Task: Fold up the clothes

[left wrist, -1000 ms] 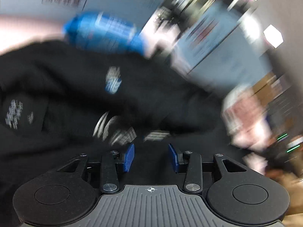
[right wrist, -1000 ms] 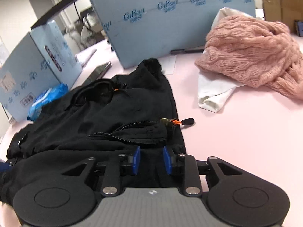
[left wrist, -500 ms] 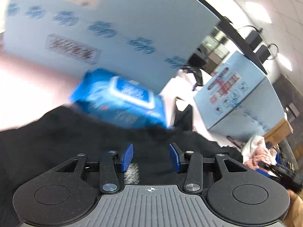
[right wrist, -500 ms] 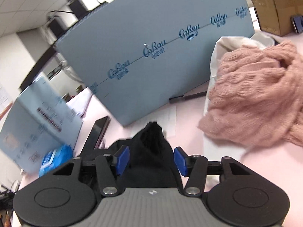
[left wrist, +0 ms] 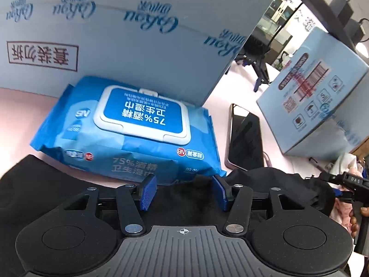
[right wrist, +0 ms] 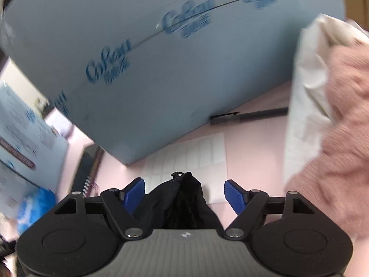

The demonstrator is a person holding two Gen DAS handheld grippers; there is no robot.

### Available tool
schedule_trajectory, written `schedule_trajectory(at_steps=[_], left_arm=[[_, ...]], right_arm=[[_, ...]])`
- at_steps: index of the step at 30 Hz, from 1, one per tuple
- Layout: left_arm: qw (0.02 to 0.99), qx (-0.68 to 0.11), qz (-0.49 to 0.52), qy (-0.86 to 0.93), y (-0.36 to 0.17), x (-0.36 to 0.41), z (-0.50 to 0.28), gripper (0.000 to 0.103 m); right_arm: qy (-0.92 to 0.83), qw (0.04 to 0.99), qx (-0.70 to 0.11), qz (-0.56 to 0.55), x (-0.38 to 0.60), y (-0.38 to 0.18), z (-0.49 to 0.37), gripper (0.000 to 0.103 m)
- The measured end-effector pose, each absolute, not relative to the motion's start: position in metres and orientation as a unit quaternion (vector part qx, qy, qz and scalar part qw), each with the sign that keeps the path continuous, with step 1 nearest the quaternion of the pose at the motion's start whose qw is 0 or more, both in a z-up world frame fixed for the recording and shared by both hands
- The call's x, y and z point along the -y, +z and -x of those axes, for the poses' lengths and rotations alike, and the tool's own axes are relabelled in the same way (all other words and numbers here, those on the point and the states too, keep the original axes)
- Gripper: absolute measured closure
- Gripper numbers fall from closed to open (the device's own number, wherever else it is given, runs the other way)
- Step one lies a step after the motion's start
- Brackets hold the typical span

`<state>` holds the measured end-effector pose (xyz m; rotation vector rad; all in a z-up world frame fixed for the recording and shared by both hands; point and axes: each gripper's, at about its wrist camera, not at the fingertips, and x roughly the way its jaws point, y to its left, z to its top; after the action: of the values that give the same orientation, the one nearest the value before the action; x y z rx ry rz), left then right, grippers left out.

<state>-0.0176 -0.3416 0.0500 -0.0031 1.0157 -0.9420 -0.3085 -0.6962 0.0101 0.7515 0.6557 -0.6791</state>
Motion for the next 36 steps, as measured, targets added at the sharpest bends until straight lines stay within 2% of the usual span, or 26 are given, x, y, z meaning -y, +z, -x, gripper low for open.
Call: schedule_trajectory(at_steps=[3,5,6,11,15,22,27,36], left_arm=[[0.764,-0.47,-0.005,-0.443,0.045,0.348,0.018,0.053],[0.763,-0.466,-0.008,-0.449,0.042,0.347,0.019,0.057],[0.761,-0.466,-0.005,-0.451,0.041,0.345,0.019,0.062],[0.758,-0.462,0.028,-0.459,0.043,0.334,0.018,0.077],[0.761,-0.445,0.067,-0.467,0.053,0.318,0.018,0.085],[0.759,-0.436,0.081,-0.476,0.064,0.294,0.026,0.086],[0.751,-0.425,0.051,-0.503,0.071,0.296,0.035,0.086],[0.734,-0.385,0.019,-0.558,0.1,0.356,0.033,0.085]], right_arm=[[-0.304,0.832,-0.314,-0.34,0.696,0.011,0.301,0.089],[-0.293,0.835,-0.3,-0.355,0.697,0.011,0.307,0.093],[-0.288,0.835,-0.291,-0.366,0.698,0.011,0.312,0.094],[-0.254,0.839,-0.211,-0.431,0.699,0.02,0.343,0.095],[-0.225,0.847,-0.159,-0.455,0.692,0.031,0.365,0.095],[-0.185,0.863,-0.12,-0.455,0.673,0.051,0.397,0.095],[-0.167,0.871,-0.122,-0.446,0.656,0.059,0.413,0.095],[-0.132,0.874,-0.109,-0.454,0.625,0.066,0.45,0.095]])
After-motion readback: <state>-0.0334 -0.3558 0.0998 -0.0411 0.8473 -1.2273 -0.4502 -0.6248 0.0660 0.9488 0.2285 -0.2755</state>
